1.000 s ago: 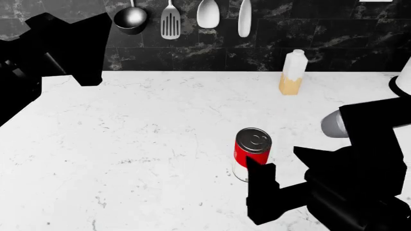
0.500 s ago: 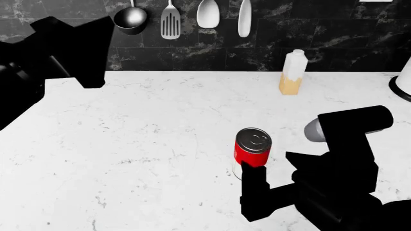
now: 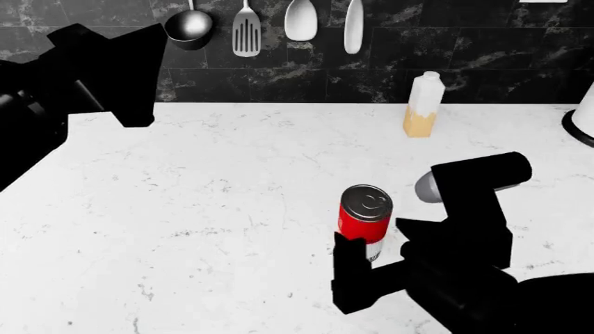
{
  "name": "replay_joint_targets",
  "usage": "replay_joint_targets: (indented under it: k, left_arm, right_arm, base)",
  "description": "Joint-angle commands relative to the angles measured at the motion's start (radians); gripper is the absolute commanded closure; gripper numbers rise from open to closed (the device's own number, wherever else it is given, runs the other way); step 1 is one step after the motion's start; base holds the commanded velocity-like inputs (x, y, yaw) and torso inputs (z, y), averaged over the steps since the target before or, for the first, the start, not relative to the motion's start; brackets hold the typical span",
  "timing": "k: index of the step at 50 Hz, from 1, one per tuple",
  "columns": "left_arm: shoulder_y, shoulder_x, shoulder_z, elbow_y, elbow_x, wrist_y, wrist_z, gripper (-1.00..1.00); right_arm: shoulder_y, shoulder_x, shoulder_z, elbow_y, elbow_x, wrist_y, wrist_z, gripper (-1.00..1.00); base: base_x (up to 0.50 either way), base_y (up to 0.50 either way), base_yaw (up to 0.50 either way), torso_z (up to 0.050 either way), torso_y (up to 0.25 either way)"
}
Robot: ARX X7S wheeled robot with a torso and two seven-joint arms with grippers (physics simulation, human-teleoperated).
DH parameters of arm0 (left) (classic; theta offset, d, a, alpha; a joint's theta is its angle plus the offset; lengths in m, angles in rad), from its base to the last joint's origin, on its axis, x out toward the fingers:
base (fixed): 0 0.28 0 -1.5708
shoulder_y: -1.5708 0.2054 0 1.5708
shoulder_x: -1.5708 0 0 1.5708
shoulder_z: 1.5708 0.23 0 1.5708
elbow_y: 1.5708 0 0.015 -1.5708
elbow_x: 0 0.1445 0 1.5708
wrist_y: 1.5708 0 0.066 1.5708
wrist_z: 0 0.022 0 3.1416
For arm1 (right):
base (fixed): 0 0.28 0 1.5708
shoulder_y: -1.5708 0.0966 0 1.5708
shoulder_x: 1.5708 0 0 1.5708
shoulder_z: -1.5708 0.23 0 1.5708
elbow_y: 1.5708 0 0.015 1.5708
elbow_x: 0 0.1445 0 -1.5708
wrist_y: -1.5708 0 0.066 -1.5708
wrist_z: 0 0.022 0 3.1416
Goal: Pick the cans from the counter and place them in their designated side in the cabinet.
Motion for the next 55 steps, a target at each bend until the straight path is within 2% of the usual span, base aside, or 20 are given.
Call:
replay_joint_targets:
  k: [1, 30, 31, 49, 55]
  left_arm:
    - [0.005, 0.001, 0.0, 0.001, 0.002, 0.004, 0.001, -1.0]
    - [0.026, 0.001, -0.001, -0.001, 0.02, 0.009, 0.012, -1.0]
    - [0.025, 0.002, 0.0, -0.001, 0.02, 0.009, 0.012, -1.0]
    - [0.023, -0.01, -0.01, 0.016, -0.002, 0.022, -0.003, -1.0]
    - [-0.002, -0.007, -0.004, 0.015, -0.011, 0.024, -0.012, -1.0]
  right_arm:
    - [-0.015, -0.019, -0.014, 0.023, -0.024, 0.011, -0.014, -1.0]
    - [-0.115, -0.045, -0.052, 0.088, -0.143, -0.007, -0.069, -1.0]
    - [-0.118, -0.044, -0.053, 0.089, -0.15, -0.008, -0.07, 1.0]
    - [-0.072, -0.041, -0.023, 0.069, -0.152, -0.005, -0.052, 1.0]
    - [0.038, -0.033, 0.017, 0.032, -0.093, 0.037, -0.028, 1.0]
  base:
    - [0.0, 0.0, 0.0, 0.0, 0.0]
    - [0.0, 0.0, 0.0, 0.0, 0.0]
    - [0.0, 0.0, 0.0, 0.0, 0.0]
    - [0.0, 0.0, 0.0, 0.0, 0.0]
    - [0.0, 0.0, 0.0, 0.0, 0.0]
